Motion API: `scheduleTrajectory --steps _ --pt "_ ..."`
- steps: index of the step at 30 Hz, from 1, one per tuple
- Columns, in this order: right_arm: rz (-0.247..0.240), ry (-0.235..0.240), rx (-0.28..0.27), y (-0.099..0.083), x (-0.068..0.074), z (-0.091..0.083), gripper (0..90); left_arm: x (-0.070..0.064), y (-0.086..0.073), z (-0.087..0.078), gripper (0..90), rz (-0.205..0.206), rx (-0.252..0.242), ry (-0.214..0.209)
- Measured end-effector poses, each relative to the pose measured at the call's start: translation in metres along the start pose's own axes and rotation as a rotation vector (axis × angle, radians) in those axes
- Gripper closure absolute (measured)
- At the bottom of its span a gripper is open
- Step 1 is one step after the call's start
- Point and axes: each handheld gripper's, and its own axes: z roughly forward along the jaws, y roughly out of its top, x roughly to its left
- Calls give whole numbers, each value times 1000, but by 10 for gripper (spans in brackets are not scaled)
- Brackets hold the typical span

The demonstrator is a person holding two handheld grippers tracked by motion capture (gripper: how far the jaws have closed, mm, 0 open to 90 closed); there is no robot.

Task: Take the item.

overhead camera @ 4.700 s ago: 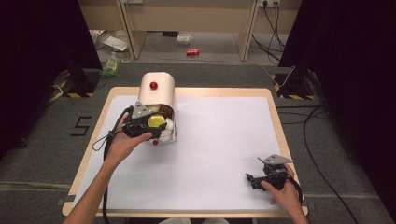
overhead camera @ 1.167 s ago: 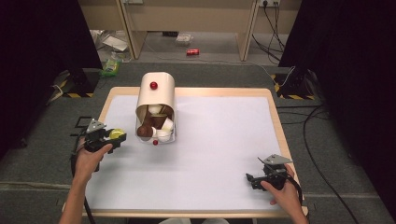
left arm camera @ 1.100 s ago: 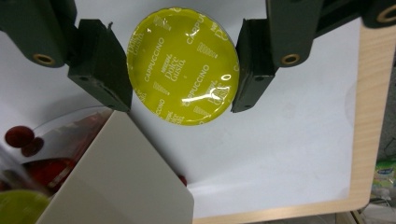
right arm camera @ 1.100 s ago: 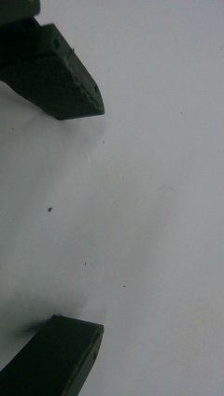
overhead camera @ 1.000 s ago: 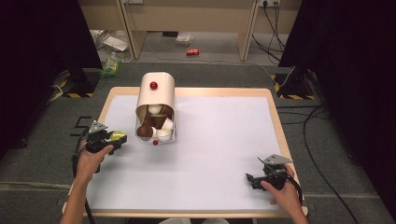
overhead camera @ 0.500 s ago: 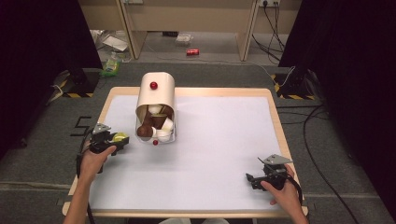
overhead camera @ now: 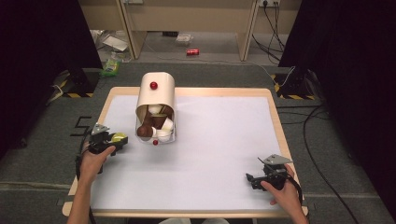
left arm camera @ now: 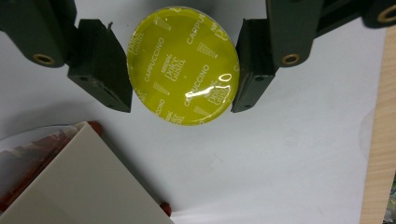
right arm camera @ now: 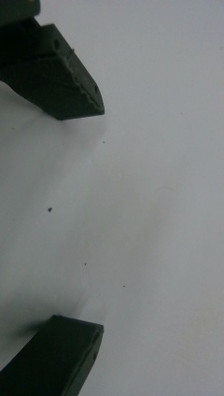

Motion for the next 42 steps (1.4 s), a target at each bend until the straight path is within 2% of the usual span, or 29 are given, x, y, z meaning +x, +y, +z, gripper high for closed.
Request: scheduleTrajectory --steps 8,15,19,21,24,25,29,34,42 --pt "0 0 0 0 0 0 1 4 -3 4 400 -3 17 2" --pt "4 0 1 0 0 0 1 5 -6 5 380 -22 10 -5" --pt "0 0 0 0 0 0 1 4 -8 8 317 -12 20 8" --pt "0 0 0 0 0 0 2 4 -9 8 251 -11 18 13" --pt "1 0 0 0 0 0 1 2 -8 5 209 -9 3 11" --pt "5 0 1 0 0 0 1 1 -8 3 150 -6 -2 24" --pt "0 0 0 0 0 0 1 -1 -8 -1 153 8 0 15" --pt "0 0 0 0 0 0 2 -3 -10 -10 154 16 0 29" --pt "0 0 0 0 0 0 1 -10 -21 -18 153 29 21 29"
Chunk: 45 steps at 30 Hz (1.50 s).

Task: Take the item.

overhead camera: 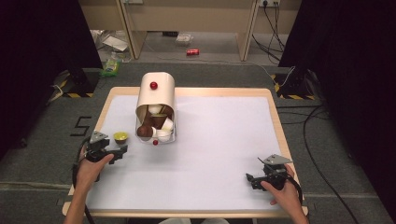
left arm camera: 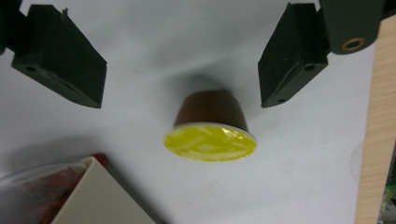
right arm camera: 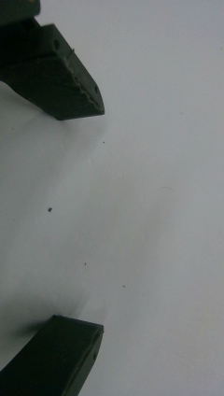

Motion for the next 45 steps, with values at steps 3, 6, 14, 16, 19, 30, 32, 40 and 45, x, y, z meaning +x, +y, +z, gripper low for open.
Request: scheduleTrajectory --steps 3,6,14,16,19,30,32,40,45 --pt "0 0 0 0 0 0 2 -3 -4 -1 153 8 12 0" --pt "-1 0 0 0 0 0 1 -8 -13 -7 153 7 18 -4" --pt "5 -1 1 0 0 0 1 -16 -28 -16 153 28 31 -11" --pt "6 0 1 0 0 0 1 -17 -32 -20 153 30 29 -14" --pt "4 0 1 0 0 0 1 -18 -37 -24 153 30 24 -17" --pt "5 0 1 0 0 0 1 -31 -46 -29 154 58 29 -29" --pt "4 0 1 0 0 0 1 -32 -46 -30 155 63 30 -25" --pt "4 0 1 0 0 0 1 -39 -50 -37 155 85 34 -40" --pt "4 0 1 0 0 0 1 -44 -55 -41 155 99 45 -44"
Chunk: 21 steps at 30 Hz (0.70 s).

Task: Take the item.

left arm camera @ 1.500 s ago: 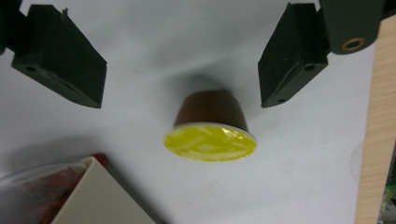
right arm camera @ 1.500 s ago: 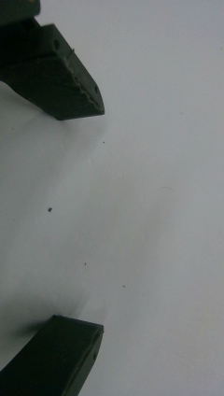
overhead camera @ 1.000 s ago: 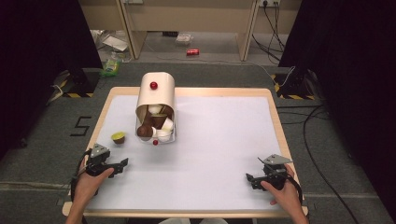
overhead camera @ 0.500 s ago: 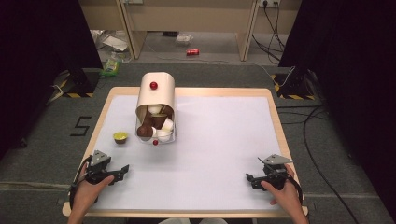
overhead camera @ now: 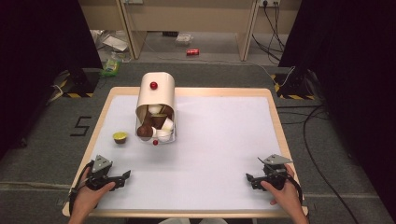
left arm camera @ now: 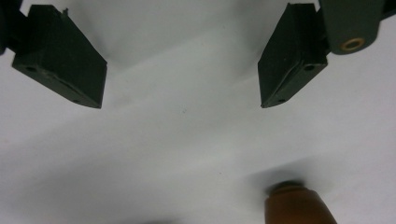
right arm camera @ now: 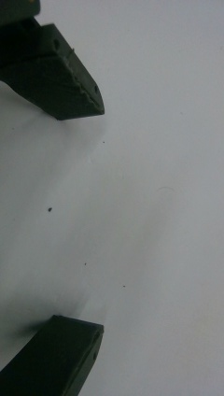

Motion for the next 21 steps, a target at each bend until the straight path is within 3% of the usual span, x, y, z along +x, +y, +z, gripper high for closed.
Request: scheduleTrajectory --steps 8,21 --pt "2 0 0 0 0 0 1 -11 -5 -3 159 31 12 -9" --pt "1 0 0 0 0 0 1 -23 -15 -10 157 13 -12 -12"
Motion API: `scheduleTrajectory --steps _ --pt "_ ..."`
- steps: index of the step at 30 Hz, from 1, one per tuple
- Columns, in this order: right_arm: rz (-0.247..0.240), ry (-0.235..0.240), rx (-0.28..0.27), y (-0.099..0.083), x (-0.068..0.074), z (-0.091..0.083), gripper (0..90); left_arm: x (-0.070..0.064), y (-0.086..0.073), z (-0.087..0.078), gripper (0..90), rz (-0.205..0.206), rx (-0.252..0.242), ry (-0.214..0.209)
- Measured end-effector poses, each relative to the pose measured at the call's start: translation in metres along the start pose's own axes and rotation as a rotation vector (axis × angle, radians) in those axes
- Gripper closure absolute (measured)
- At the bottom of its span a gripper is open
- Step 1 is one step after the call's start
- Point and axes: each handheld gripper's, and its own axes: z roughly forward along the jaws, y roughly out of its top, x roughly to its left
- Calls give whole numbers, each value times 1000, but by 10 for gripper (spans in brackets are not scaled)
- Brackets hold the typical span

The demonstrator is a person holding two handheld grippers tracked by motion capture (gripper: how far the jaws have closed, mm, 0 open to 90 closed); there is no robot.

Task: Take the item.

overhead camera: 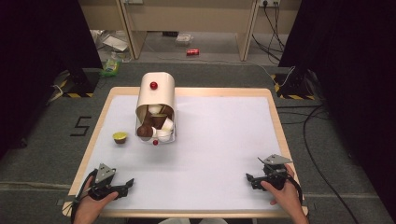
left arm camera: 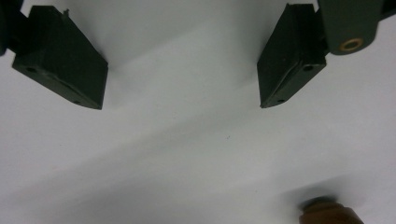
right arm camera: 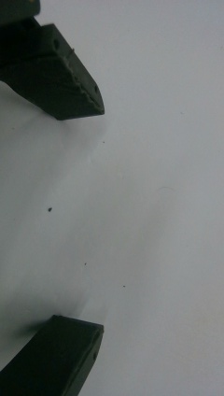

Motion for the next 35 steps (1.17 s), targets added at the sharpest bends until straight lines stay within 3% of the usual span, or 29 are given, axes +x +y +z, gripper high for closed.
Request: scheduleTrajectory --steps 17,35 --pt "1 0 0 0 0 0 1 -7 -12 -6 155 -25 -50 24" --pt "-1 1 0 0 0 0 1 -5 -14 -5 151 -26 -63 13"
